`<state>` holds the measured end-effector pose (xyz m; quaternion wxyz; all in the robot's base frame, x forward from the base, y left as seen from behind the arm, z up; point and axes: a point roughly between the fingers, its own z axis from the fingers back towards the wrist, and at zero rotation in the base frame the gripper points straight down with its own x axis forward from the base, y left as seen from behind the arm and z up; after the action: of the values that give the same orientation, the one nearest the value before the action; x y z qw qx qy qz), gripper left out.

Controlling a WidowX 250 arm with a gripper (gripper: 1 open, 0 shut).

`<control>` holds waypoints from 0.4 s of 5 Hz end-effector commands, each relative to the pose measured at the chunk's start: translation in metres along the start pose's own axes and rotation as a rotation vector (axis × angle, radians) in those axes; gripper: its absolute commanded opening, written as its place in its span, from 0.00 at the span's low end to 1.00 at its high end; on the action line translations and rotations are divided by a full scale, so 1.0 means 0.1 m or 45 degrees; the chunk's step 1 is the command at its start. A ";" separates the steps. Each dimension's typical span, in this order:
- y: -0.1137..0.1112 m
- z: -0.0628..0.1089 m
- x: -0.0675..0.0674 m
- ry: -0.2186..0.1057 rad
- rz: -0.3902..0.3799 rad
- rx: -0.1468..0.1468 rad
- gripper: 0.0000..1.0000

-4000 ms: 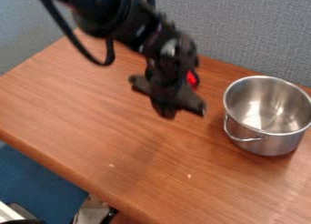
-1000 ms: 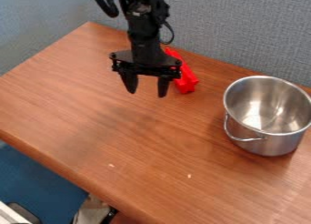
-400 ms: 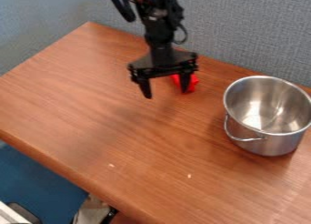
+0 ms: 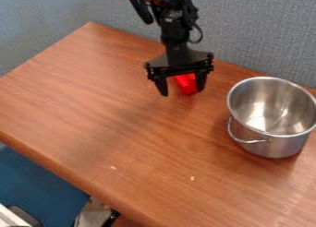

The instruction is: Move the red object from the metal pot to the table

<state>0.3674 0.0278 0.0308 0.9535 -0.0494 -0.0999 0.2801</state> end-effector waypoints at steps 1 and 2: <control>-0.02 0.09 0.17 -0.097 -0.025 -0.022 1.00; 0.00 0.03 0.18 -0.127 -0.068 -0.005 1.00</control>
<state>0.3770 0.0350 0.0282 0.9558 -0.0345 -0.1332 0.2599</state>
